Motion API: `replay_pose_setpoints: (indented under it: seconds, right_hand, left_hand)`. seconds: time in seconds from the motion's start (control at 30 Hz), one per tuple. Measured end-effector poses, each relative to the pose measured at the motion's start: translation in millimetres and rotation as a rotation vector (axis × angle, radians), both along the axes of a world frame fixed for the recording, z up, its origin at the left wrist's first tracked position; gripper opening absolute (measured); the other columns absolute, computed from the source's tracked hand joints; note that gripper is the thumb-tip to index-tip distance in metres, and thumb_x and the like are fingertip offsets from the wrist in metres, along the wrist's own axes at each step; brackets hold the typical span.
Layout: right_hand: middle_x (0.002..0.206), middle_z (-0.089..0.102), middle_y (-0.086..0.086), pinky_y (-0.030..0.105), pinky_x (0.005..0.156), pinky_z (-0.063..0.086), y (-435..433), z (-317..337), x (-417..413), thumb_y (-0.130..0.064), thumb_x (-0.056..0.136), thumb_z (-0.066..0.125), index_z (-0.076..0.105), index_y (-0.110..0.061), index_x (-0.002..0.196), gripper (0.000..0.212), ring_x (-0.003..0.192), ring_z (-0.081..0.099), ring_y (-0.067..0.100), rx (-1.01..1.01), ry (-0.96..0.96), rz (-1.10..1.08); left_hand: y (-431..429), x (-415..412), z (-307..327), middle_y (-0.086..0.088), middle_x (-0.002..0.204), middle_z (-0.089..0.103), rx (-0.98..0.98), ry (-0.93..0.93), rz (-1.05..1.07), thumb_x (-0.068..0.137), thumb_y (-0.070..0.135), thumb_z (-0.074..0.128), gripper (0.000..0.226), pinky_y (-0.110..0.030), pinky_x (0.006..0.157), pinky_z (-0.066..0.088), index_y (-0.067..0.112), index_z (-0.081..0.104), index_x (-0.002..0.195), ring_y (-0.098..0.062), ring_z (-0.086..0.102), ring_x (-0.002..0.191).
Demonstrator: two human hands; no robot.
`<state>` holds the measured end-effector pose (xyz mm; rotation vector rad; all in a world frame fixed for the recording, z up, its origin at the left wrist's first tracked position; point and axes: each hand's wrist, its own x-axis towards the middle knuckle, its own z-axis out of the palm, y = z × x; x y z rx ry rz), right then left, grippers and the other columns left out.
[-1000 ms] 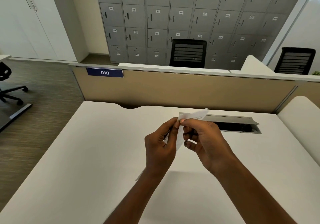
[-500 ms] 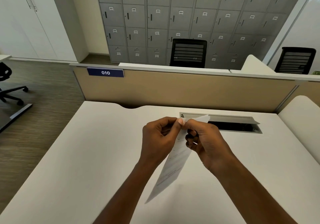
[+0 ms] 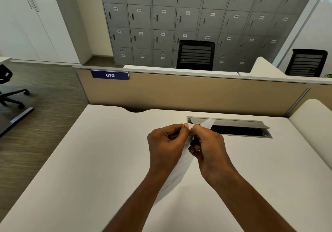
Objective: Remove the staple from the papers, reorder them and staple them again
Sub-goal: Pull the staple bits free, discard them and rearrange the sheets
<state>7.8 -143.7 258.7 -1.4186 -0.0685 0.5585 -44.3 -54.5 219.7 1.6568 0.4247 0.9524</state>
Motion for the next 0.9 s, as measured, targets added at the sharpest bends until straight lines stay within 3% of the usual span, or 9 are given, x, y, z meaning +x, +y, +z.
replay_pose_setpoints:
  seconds: [0.2,0.27,0.33,0.4,0.47,0.53,0.6,0.63,0.9]
  right_hand:
    - [0.053,0.047,-0.003,0.031,0.062,0.044,-5.0,3.8,4.0,-0.014,0.088,0.064,0.059,-0.009,0.076,0.013,0.054,0.043,0.011,0.039,0.051,0.025]
    - [0.052,0.045,-0.002,0.034,0.064,0.043,-7.1,4.0,5.9,-0.013,0.086,0.064,0.06,-0.012,0.066,0.02,0.054,0.042,0.013,0.045,0.056,0.031]
    - [0.052,0.044,-0.001,0.035,0.068,0.043,-9.7,5.4,7.1,-0.014,0.087,0.064,0.06,-0.014,0.059,0.029,0.056,0.042,0.014,0.044,0.039,0.06]
    - [0.057,0.051,-0.001,0.032,0.068,0.044,-11.9,5.9,8.3,-0.017,0.09,0.065,0.064,-0.012,0.065,0.026,0.061,0.048,0.014,0.008,-0.065,0.111]
    - [0.066,0.065,-0.002,0.025,0.066,0.047,-13.9,2.6,9.2,-0.02,0.091,0.069,0.071,-0.013,0.075,0.018,0.065,0.059,0.011,-0.085,-0.364,0.086]
    - [0.073,0.066,-0.003,0.019,0.063,0.046,-18.6,-5.4,14.7,-0.021,0.09,0.072,0.072,-0.014,0.084,0.009,0.066,0.059,0.009,-0.266,-0.944,-0.019]
    - [0.083,0.066,0.0,0.024,0.066,0.047,-22.6,-13.0,21.6,-0.02,0.091,0.069,0.071,-0.011,0.093,0.009,0.072,0.058,0.013,-0.444,-1.495,-0.035]
    - [0.087,0.068,0.004,0.03,0.068,0.048,-23.7,-15.9,25.1,-0.02,0.092,0.066,0.071,-0.009,0.095,0.013,0.076,0.059,0.018,-0.504,-1.661,-0.022]
    - [0.099,0.07,0.015,0.038,0.081,0.049,-32.2,-10.4,38.5,-0.022,0.091,0.065,0.071,-0.002,0.106,0.025,0.086,0.065,0.029,-0.725,-2.086,0.023]
  left_hand:
    - [5.2,-4.7,-4.7,0.002,0.101,0.081,-0.131,0.0,-0.198,0.09,0.041,0.064,0.04,-0.024,0.078,0.06,0.011,0.079,0.112,-0.018,0.078,0.091]
    - [6.9,-7.0,-8.6,0.001,0.109,0.08,-0.138,-0.005,-0.24,0.087,0.04,0.066,0.045,-0.029,0.083,0.063,0.009,0.076,0.119,-0.017,0.077,0.097]
    - [7.7,-8.0,-11.3,-0.001,0.111,0.079,-0.119,0.001,-0.225,0.087,0.037,0.067,0.045,-0.032,0.084,0.064,0.008,0.075,0.121,-0.016,0.078,0.097]
    - [8.8,-8.0,-11.5,-0.001,0.107,0.08,-0.119,-0.003,-0.21,0.091,0.03,0.068,0.036,-0.035,0.08,0.065,0.009,0.075,0.12,-0.019,0.078,0.094]
    - [10.0,-8.5,-8.5,0.0,0.101,0.081,-0.139,-0.012,-0.206,0.096,0.021,0.068,0.024,-0.035,0.077,0.065,0.011,0.077,0.117,-0.02,0.079,0.09]
    - [9.7,-9.8,-4.8,0.003,0.097,0.081,-0.126,-0.011,-0.198,0.098,0.018,0.067,0.02,-0.03,0.073,0.063,0.013,0.078,0.114,-0.018,0.079,0.087]
    - [8.6,-10.0,-2.6,0.005,0.095,0.081,-0.082,-0.006,-0.183,0.098,0.02,0.067,0.019,-0.026,0.071,0.061,0.014,0.079,0.112,-0.017,0.078,0.086]
    - [8.4,-9.6,-2.8,0.006,0.095,0.081,-0.053,-0.003,-0.172,0.098,0.02,0.067,0.019,-0.024,0.072,0.061,0.014,0.079,0.111,-0.015,0.078,0.086]
    - [11.9,-6.4,-2.8,0.008,0.099,0.08,0.194,0.013,-0.098,0.096,0.025,0.065,0.023,-0.015,0.073,0.057,0.016,0.079,0.112,-0.002,0.075,0.09]
